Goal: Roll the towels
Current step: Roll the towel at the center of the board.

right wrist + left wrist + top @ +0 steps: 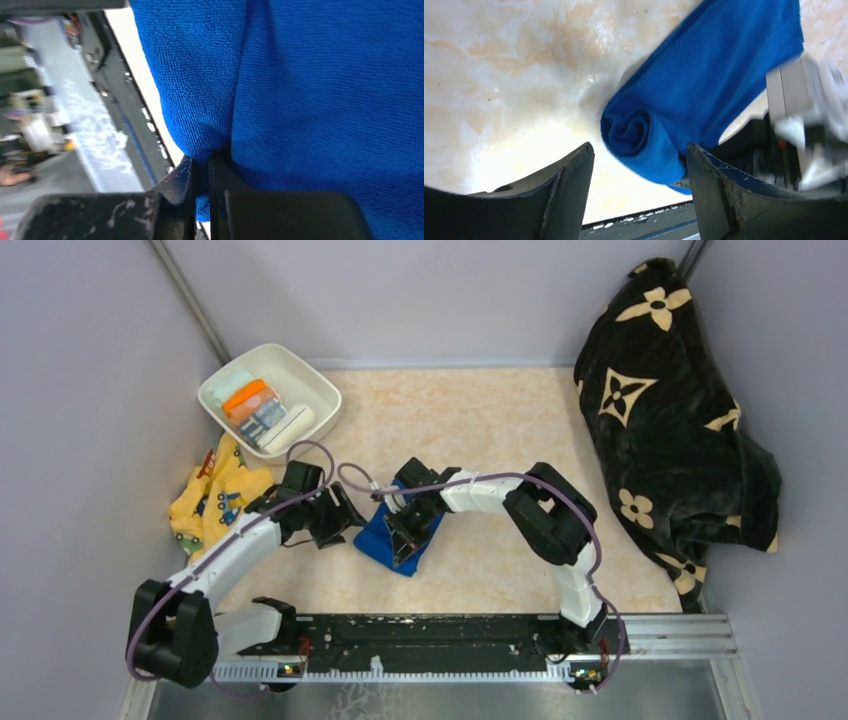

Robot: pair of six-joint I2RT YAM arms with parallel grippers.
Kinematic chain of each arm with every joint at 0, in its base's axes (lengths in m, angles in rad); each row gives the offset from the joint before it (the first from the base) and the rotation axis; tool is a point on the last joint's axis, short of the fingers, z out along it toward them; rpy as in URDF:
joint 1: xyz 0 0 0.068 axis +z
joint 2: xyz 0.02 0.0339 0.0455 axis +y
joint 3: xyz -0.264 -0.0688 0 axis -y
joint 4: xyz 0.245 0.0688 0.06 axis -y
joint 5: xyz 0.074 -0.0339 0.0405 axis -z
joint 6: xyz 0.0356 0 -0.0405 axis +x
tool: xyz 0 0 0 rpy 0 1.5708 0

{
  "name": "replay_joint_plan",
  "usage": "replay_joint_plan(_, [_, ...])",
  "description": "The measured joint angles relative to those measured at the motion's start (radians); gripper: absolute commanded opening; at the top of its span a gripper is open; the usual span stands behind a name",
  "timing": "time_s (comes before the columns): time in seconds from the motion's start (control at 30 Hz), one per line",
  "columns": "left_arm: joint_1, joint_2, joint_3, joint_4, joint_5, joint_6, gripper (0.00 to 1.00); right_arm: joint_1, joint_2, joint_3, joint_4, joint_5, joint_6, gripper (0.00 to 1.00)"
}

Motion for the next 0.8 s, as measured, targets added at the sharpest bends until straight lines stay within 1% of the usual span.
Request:
replay_joint_plan(0.13, [0.0, -0.089, -0.008, -0.051, 0.0, 0.002, 0.74, -0.092, 0.062, -0.003, 0.033, -0.182, 0.105, 0.0])
replay_joint_plan(0.27, [0.0, -0.129, -0.046, -0.068, 0.024, 0.001, 0.74, -0.132, 0.111, -0.001, 0.042, -0.28, 0.153, 0.0])
replay_joint_plan(0.4, [0.0, -0.124, -0.103, -0.038, 0.069, -0.015, 0.72, -0.143, 0.161, 0.034, 0.016, -0.334, 0.16, 0.0])
replay_joint_plan(0.57, [0.0, -0.064, -0.119, 0.045, 0.106, -0.042, 0.67, -0.146, 0.195, 0.074, -0.03, -0.357, 0.143, 0.01])
replay_joint_plan(0.7, [0.0, -0.019, -0.119, 0.1, 0.108, -0.052, 0.57, -0.149, 0.211, 0.098, -0.063, -0.364, 0.138, 0.09])
replay_joint_plan(0.8, [0.0, 0.015, -0.127, 0.133, 0.1, -0.061, 0.53, -0.149, 0.211, 0.111, -0.082, -0.351, 0.127, 0.19])
